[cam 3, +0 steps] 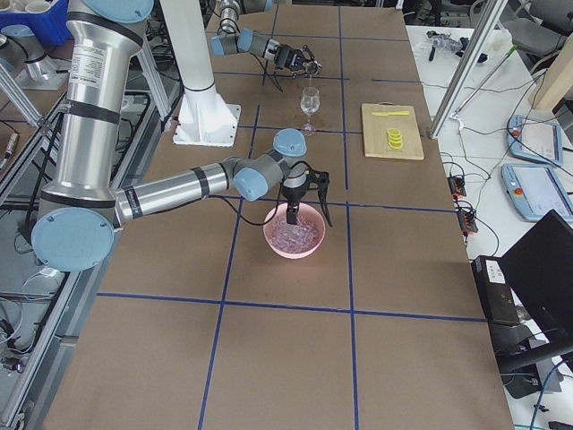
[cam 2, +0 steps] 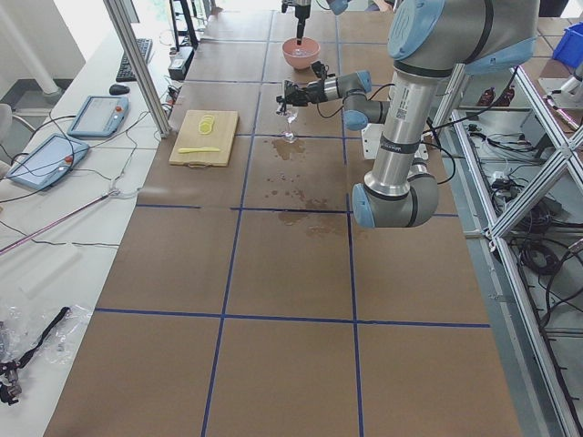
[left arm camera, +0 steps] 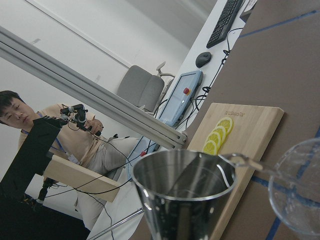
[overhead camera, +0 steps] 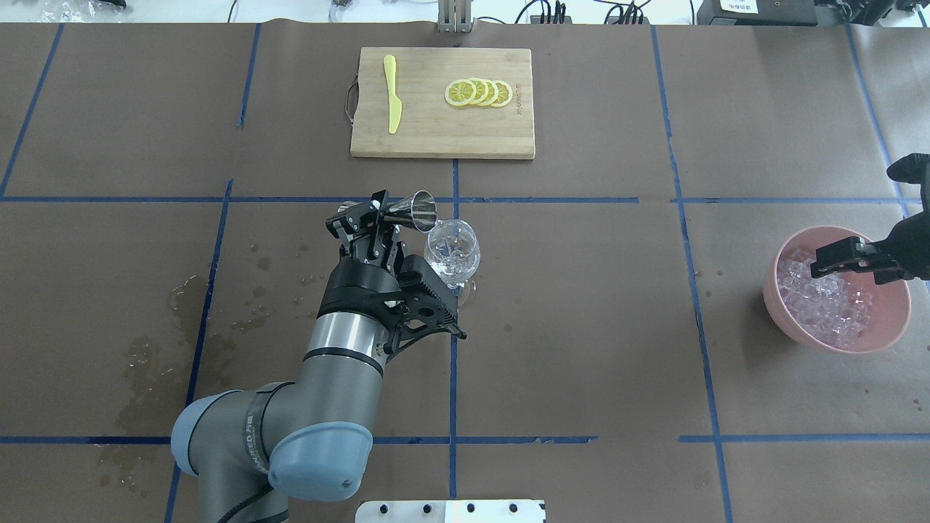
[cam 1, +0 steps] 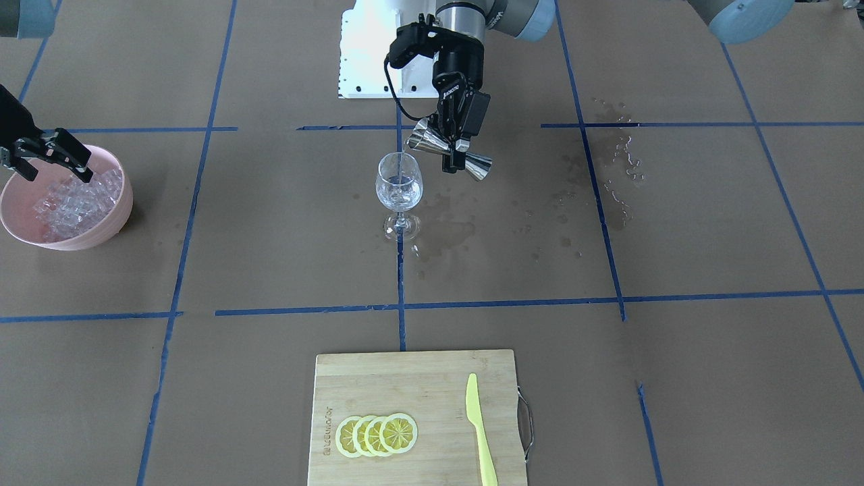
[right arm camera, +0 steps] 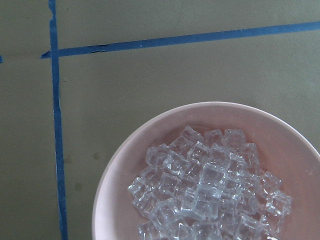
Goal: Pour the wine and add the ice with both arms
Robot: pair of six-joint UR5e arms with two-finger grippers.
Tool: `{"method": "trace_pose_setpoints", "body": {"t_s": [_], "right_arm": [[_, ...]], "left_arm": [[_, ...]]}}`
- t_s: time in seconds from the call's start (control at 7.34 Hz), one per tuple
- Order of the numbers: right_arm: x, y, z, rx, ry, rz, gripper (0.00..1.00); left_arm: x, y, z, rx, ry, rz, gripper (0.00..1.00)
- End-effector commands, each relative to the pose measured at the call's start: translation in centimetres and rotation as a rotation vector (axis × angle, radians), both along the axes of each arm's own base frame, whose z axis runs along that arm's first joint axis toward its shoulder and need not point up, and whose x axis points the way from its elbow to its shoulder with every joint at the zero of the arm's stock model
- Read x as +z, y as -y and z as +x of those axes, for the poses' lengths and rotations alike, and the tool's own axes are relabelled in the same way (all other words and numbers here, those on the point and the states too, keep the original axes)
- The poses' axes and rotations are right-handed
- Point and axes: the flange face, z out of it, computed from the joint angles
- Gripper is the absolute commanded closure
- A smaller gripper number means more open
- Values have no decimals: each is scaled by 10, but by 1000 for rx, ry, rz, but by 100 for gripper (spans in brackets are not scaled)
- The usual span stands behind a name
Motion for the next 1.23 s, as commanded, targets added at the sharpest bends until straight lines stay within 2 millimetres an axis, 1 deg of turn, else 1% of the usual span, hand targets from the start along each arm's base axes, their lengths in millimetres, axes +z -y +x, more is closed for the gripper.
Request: {"method": "trace_pose_setpoints", "body": {"t_s": [0.0,0.14,0.41,0.54,1.09], "right_arm": [[-1,0,0,1,1,1,0],[-1,0,0,1,1,1,0],[-1,0,0,1,0,0,0],[-1,0,0,1,1,1,0],[-1,0,0,1,0,0,0]], "left_arm": [[1,1,1,0,71,21,100],[1,1,1,-5,124,38,100],[4,1,4,-3,169,47,100],[9,1,9,1,203,51,100],[8,1,9,5,225,57,100]]}}
